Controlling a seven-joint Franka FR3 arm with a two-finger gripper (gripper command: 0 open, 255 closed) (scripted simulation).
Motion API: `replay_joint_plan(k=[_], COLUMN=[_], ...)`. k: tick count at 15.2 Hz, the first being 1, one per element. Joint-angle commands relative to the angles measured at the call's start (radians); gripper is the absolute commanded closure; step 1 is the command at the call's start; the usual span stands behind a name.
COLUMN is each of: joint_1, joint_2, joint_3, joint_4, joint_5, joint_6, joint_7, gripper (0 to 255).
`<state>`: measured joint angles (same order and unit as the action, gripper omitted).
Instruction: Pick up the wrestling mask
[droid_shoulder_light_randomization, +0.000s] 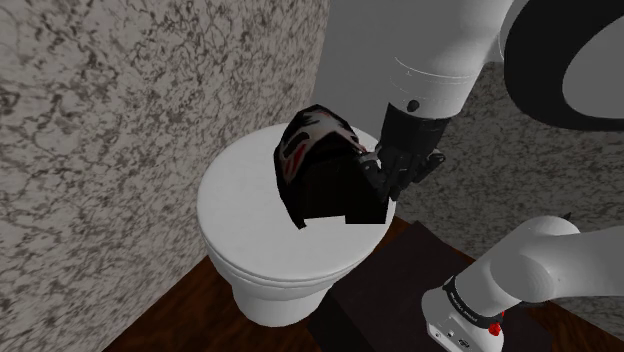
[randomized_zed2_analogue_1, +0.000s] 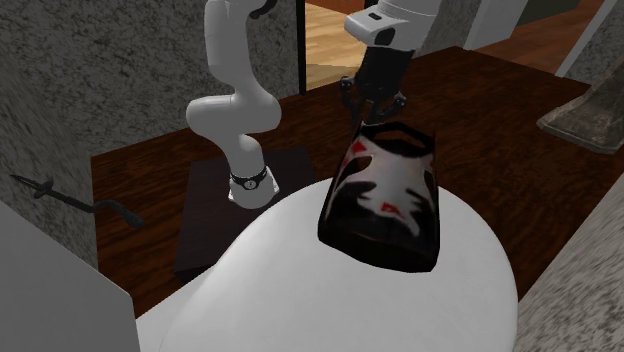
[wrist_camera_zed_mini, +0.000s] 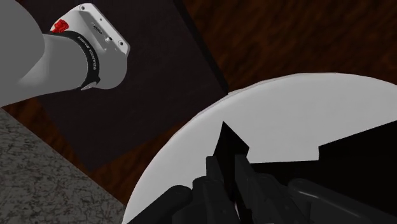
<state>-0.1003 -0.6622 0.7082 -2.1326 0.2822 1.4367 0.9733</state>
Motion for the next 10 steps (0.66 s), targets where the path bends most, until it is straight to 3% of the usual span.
replay_joint_plan(k=[1,10], joint_1=[-0.003,-0.017], joint_2=[0.005,0.033], joint_3=[-0.007,-0.022], joint_4=[0.03,0.143], joint_5=[-0.006,-0.028], joint_6=[-0.026,-0.113], joint_7=[0.0,0.005], gripper=[255,255])
